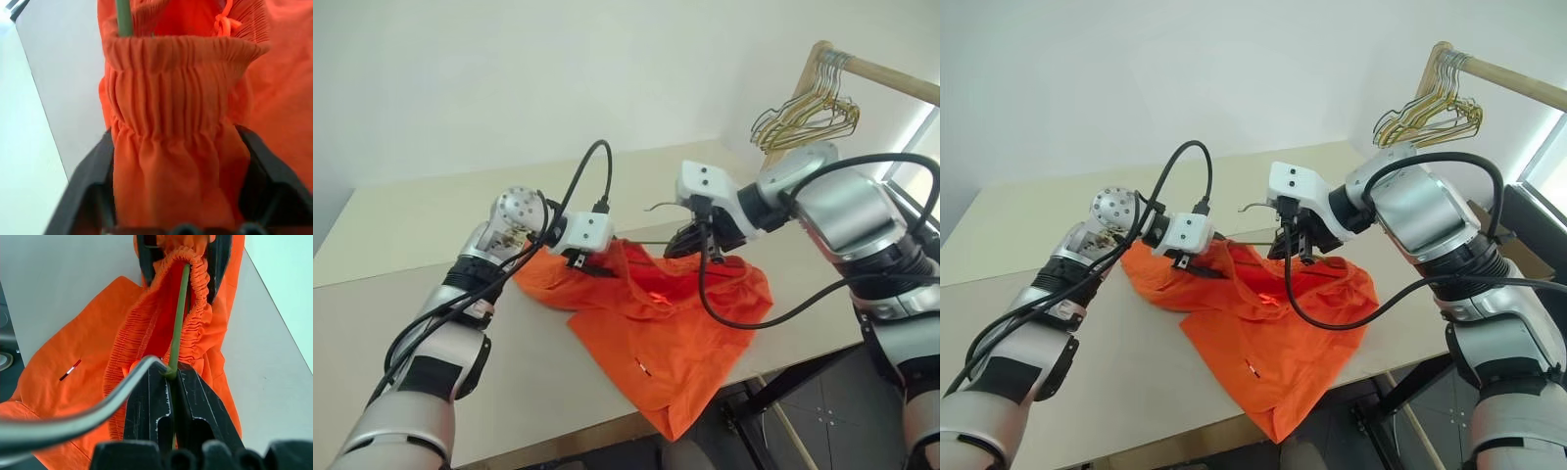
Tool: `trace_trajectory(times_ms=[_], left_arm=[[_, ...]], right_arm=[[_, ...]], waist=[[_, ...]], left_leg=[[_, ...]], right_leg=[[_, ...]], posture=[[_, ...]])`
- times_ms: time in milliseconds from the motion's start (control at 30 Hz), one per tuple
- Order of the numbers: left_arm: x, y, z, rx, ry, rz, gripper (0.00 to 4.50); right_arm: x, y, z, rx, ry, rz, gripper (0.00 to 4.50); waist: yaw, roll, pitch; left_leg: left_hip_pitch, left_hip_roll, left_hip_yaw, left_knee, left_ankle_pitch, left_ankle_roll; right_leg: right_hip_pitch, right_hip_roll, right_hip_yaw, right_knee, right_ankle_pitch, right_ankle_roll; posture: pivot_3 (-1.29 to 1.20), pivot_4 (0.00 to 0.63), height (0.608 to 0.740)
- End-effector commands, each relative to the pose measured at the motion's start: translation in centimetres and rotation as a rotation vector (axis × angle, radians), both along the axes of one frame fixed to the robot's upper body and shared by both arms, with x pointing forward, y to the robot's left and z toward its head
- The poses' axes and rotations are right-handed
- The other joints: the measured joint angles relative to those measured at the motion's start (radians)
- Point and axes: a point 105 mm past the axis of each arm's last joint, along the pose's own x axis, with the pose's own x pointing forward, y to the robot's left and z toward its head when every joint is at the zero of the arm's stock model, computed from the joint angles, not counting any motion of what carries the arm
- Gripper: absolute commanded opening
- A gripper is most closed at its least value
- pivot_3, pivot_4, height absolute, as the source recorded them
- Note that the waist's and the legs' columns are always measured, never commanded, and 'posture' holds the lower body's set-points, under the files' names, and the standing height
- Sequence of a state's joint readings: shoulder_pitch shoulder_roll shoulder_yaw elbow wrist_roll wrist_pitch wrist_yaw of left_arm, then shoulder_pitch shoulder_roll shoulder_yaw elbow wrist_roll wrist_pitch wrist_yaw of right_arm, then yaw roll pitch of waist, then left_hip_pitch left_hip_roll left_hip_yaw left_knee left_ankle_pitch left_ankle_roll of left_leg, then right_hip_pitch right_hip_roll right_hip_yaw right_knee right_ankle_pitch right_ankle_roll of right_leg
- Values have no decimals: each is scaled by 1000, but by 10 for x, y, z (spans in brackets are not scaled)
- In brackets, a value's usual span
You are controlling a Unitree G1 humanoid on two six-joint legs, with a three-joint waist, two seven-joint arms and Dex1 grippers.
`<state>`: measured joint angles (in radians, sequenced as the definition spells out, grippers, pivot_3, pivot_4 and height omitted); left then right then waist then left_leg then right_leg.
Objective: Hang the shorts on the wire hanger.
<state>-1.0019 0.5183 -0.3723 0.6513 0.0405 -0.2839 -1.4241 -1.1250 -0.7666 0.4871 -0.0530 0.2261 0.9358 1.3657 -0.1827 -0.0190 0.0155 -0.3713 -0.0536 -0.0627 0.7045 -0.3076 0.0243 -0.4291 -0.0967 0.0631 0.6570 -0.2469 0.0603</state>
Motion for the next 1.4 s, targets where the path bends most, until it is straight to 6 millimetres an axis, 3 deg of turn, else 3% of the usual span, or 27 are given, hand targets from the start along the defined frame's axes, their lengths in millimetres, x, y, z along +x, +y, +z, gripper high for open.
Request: trace_trajectory(times_ms=[33,200,400,433,633,800,833,967,1133,1400], left_arm=[[4,-4,14,-29,-47,-2,1711],[3,-3,15,-31,-40,-7,153],[7,1,19,-54,-21,22,18],[7,1,20,-57,-18,28,0],[13,7,22,-79,13,77,0],[18,15,21,-99,55,135,0],[19,15,21,-105,63,144,0],[20,18,23,-121,79,160,0],[20,20,29,-134,81,168,0],[20,23,34,-131,73,164,0]], right_arm=[[-1,2,20,19,-69,15,0],[-1,1,21,17,-81,12,0],[4,2,24,30,-202,35,0],[5,1,25,31,-213,27,584],[4,-16,37,57,-264,-39,2530],[-14,-43,57,105,-316,-113,4304],[-18,-51,61,119,-327,-142,4489],[-35,-77,68,137,-336,-213,4489],[-50,-98,23,-76,-339,-262,4489],[-19,-101,-12,-119,-395,-374,4489]], waist=[[-1,0,0],[-1,0,0],[-2,0,0],[-3,0,0],[-3,0,0],[-1,0,0],[-1,0,0],[0,0,0],[4,0,0],[4,1,0]], left_leg=[[0,0,0,0,0,0],[0,0,0,0,0,0],[0,0,0,0,0,0],[0,0,0,0,0,0],[0,0,0,0,0,0],[-3,0,-1,0,0,0],[-3,0,-1,0,0,0],[-3,0,-1,-1,0,0],[-2,0,-1,-2,-1,1],[3,0,1,-2,-1,1]], right_leg=[[0,0,0,0,0,0],[0,0,0,0,0,0],[0,0,0,0,0,0],[0,0,0,0,0,0],[0,-1,0,0,0,0],[-1,-1,-2,-1,0,0],[-1,-1,-1,-1,0,0],[-1,-1,-1,-2,0,0],[0,-2,-2,-2,0,0],[4,-2,2,-3,0,1]], posture=[[-172,0,740],[-174,0,740],[-184,0,740],[-188,0,740],[-197,0,740],[-202,0,740],[-201,0,740],[-192,0,740],[-186,0,740],[-166,0,740]])
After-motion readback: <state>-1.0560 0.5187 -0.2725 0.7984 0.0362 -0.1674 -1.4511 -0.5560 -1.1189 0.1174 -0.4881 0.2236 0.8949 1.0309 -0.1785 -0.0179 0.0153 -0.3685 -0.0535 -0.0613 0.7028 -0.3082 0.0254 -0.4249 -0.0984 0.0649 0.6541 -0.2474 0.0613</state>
